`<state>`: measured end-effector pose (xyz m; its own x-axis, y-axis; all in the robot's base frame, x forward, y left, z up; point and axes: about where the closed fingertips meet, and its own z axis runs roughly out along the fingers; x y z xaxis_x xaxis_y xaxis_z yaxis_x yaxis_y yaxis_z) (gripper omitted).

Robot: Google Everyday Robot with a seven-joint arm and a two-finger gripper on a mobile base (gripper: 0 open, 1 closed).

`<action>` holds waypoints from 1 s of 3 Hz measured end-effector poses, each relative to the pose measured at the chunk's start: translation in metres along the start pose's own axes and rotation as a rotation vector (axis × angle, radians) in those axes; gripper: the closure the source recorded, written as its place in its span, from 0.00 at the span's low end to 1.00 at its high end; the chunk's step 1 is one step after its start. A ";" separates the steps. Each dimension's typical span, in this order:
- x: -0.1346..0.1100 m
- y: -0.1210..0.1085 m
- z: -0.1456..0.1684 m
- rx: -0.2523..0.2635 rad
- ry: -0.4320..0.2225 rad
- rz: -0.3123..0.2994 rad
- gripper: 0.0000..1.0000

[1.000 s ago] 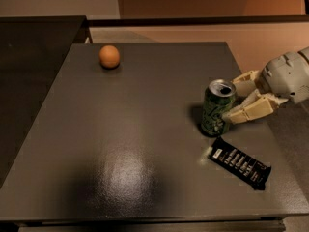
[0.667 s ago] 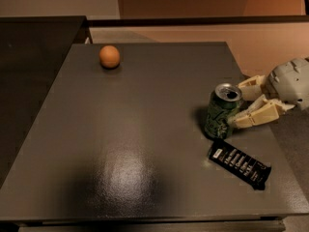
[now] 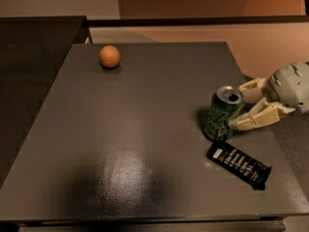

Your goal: Move green can near rxbar chocolate

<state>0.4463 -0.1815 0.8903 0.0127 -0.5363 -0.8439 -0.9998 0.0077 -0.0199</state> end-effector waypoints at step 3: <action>-0.002 -0.003 0.003 0.004 -0.001 -0.004 0.00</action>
Offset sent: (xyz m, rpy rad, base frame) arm 0.0013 0.0016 0.0000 0.0003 -0.0023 -0.0008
